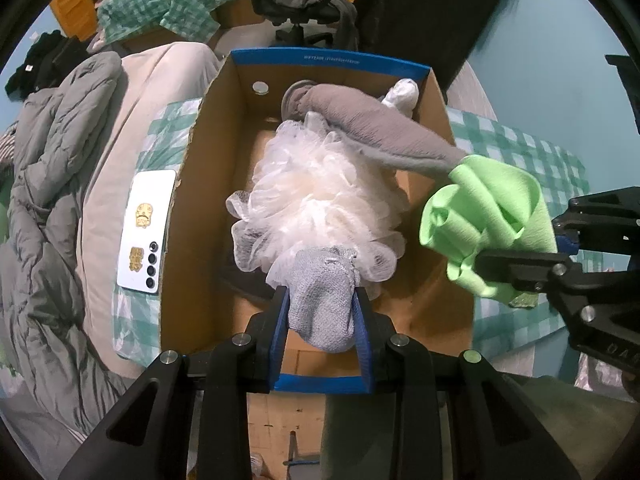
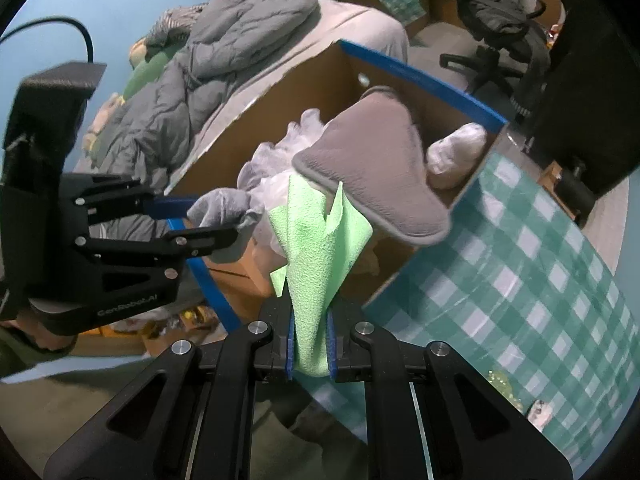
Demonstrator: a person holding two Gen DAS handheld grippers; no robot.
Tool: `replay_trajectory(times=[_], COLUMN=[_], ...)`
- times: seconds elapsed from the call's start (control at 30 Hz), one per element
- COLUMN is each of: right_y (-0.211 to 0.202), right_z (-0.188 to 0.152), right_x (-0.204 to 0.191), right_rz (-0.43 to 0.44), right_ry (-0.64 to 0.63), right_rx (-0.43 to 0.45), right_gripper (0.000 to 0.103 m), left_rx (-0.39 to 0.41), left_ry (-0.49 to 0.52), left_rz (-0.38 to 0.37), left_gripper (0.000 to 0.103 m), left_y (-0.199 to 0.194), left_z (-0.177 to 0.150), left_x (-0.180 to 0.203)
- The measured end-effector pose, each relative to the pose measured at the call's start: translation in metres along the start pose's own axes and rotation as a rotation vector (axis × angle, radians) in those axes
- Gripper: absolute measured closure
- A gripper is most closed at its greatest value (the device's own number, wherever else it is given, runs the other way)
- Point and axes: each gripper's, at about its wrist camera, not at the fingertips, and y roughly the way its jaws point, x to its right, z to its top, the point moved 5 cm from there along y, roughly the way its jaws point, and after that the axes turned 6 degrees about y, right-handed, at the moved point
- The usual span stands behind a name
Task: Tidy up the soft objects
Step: 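Release green cloth into box from right tool while left tool releases grey sock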
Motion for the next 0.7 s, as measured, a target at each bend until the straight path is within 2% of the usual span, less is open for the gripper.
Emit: replay_trajectory(times=[0.23, 0.33, 0.4, 0.43, 0.5, 0.7], right_y=[0.028, 0.038, 0.041, 0.042, 0.041, 0.030], right_z=[-0.003, -0.004, -0.004, -0.004, -0.004, -0.006], right_x=[-0.008, -0.011, -0.011, -0.011, -0.010, -0.008], right_rz=[0.007, 0.007, 0.002, 0.001, 0.000, -0.009], right_ry=[-0.001, 0.011, 0.024, 0.029, 0.040, 0.065], right_rx=[-0.063, -0.084, -0.092, -0.093, -0.088, -0.067], right_gripper=[0.093, 0.090, 0.085, 0.083, 0.068, 0.060], left_rx=[-0.016, -0.016, -0.022, -0.022, -0.022, -0.017], left_ry=[0.039, 0.051, 0.050, 0.049, 0.047, 0.034], left_rz=[-0.018, -0.016, -0.010, -0.008, 0.001, 0.009], left_gripper=[0.070, 0.063, 0.053, 0.051, 0.043, 0.041], left_y=[0.015, 0.018, 0.019, 0.019, 0.018, 0.012], left_z=[-0.004, -0.005, -0.006, -0.006, -0.007, -0.010], left_x=[-0.005, -0.006, -0.007, -0.008, -0.010, -0.016])
